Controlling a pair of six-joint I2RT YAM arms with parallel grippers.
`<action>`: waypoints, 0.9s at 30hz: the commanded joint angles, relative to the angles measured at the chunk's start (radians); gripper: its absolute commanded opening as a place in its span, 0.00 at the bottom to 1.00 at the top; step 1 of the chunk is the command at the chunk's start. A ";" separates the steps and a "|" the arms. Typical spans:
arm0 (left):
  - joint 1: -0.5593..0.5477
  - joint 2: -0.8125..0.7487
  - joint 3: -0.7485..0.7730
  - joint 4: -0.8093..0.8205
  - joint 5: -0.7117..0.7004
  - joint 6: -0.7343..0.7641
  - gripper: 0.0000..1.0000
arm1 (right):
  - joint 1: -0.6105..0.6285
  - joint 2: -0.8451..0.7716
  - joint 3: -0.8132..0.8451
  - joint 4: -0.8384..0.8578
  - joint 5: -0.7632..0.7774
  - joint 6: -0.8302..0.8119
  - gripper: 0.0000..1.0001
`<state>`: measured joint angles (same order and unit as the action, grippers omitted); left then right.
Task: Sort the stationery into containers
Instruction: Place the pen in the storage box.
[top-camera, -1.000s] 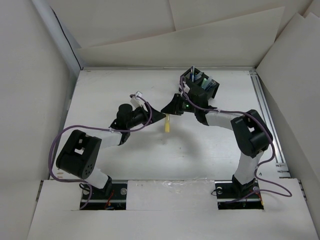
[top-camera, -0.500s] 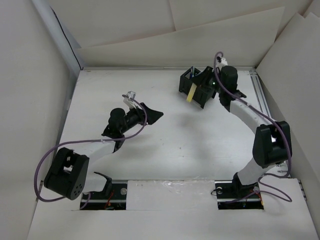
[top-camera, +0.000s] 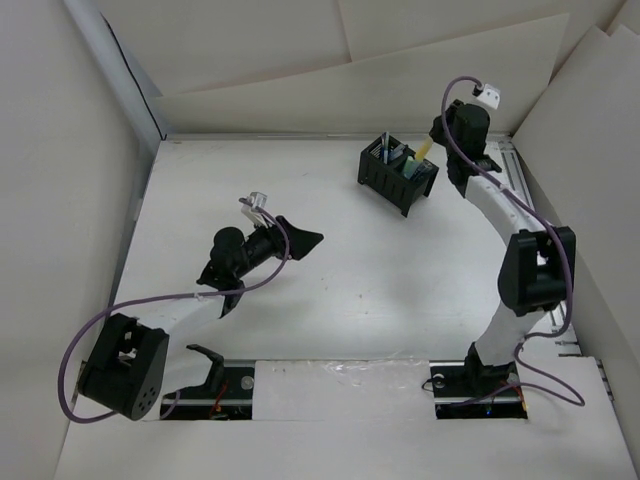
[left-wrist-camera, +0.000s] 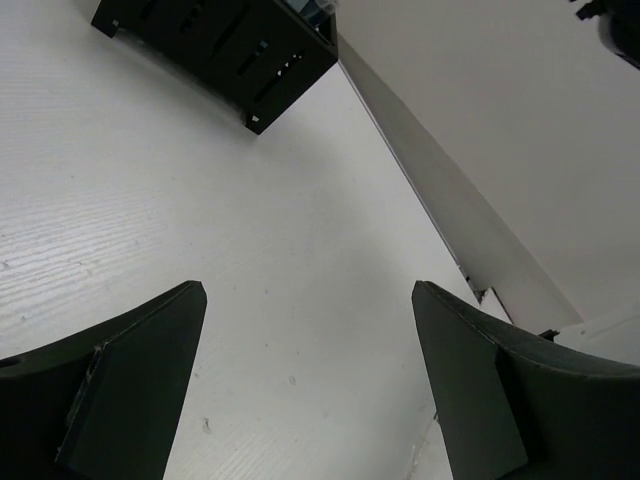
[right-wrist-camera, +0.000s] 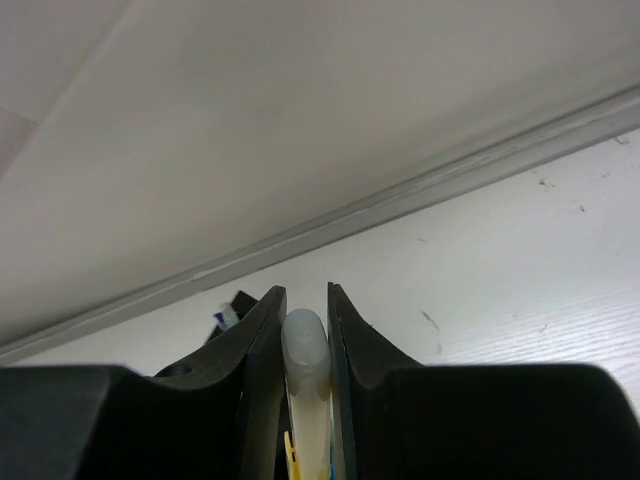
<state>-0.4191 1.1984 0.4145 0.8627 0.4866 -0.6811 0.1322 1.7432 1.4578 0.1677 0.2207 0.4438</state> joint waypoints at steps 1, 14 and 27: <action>-0.003 -0.055 -0.023 0.065 0.012 0.008 0.82 | 0.032 0.044 0.052 -0.007 0.124 -0.085 0.00; -0.003 -0.046 -0.023 0.084 0.030 -0.014 0.83 | 0.164 0.165 0.082 0.036 0.367 -0.191 0.00; -0.003 -0.057 -0.023 0.064 -0.011 -0.005 0.83 | 0.205 0.122 -0.050 0.092 0.416 -0.149 0.41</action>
<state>-0.4191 1.1637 0.3988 0.8856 0.4896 -0.6933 0.3153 1.9247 1.4429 0.2184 0.6125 0.2783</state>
